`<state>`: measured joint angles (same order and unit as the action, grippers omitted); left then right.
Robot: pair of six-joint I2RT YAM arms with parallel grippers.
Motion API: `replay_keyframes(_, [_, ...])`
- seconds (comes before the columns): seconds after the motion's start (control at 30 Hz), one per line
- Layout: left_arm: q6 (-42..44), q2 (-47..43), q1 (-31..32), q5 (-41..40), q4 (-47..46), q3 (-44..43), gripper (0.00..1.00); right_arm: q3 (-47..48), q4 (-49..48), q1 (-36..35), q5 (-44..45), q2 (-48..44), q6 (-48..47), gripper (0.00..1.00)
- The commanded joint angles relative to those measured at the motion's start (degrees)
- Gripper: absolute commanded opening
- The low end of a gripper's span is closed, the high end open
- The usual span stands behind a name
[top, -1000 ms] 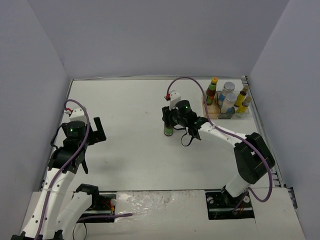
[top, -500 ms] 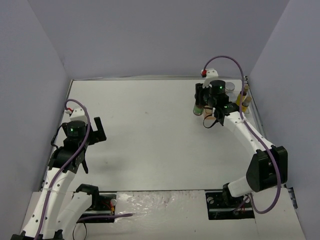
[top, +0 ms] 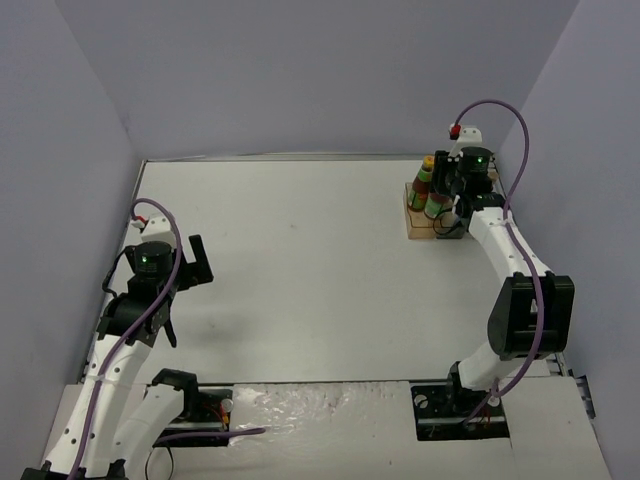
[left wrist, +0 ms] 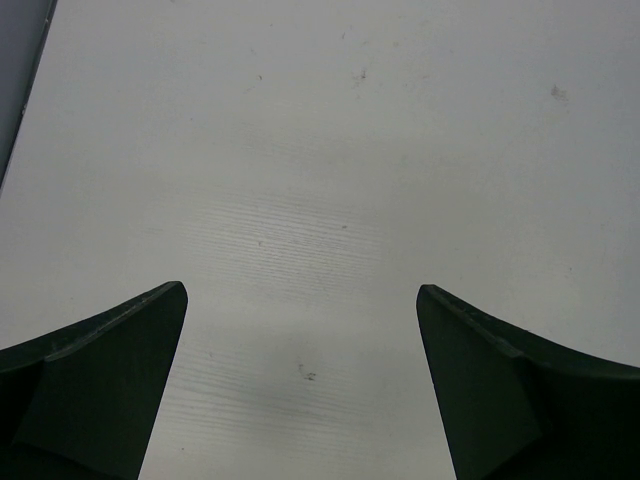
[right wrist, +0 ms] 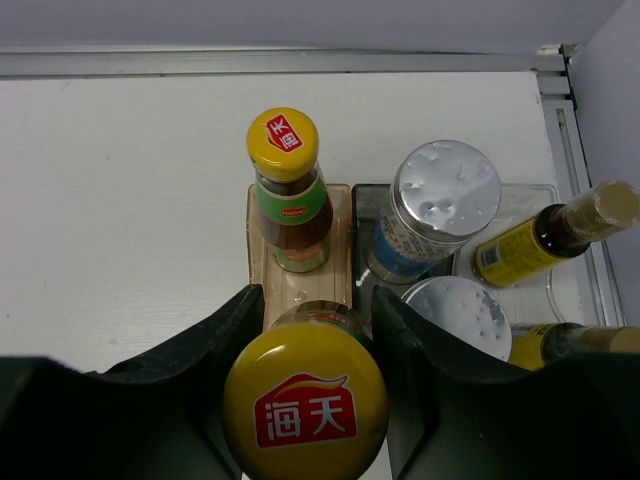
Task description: Organize the condiment bottles
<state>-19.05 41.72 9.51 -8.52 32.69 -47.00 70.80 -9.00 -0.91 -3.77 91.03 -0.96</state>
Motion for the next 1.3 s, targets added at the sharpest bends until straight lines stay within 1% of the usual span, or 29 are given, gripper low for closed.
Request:
replay_keyframes(0.0, [0.70, 0.76, -0.45, 0.62, -3.42, -0.90, 0.97, 5.52, -11.79, 0.03, -1.80, 0.72, 0.80, 0.00])
replay_keyframes(0.3, [0.68, 1.35, -0.54, 0.96, -3.51, -0.90, 0.97, 5.21, -13.07, 0.03, -1.69, 2.66, 0.87, 0.00])
replay_keyframes(0.9, [0.77, 1.78, -0.54, 1.22, -3.42, -0.90, 0.97, -4.56, -17.04, -0.06, -2.04, 5.47, 2.54, 0.01])
replay_keyframes(1.0, [0.77, 1.73, -0.54, 1.22, -3.37, -0.85, 0.97, -6.16, -18.16, -0.06, -2.12, 5.61, 2.54, 0.07])
replay_keyframes(1.07, [0.77, 1.70, -0.54, 1.22, -3.33, -0.98, 0.97, -7.01, -18.32, -0.06, -1.94, 5.84, 2.64, 0.14])
replay_keyframes(1.17, [0.69, 1.70, -0.54, 1.22, -3.33, -0.90, 0.97, -7.58, -18.24, -0.14, -1.78, 5.84, 2.96, 0.36])
replay_keyframes(1.27, [0.77, 1.60, -0.54, 1.40, -3.33, -0.90, 0.97, -7.94, -17.75, -0.14, -1.68, 4.36, 3.60, 0.65])
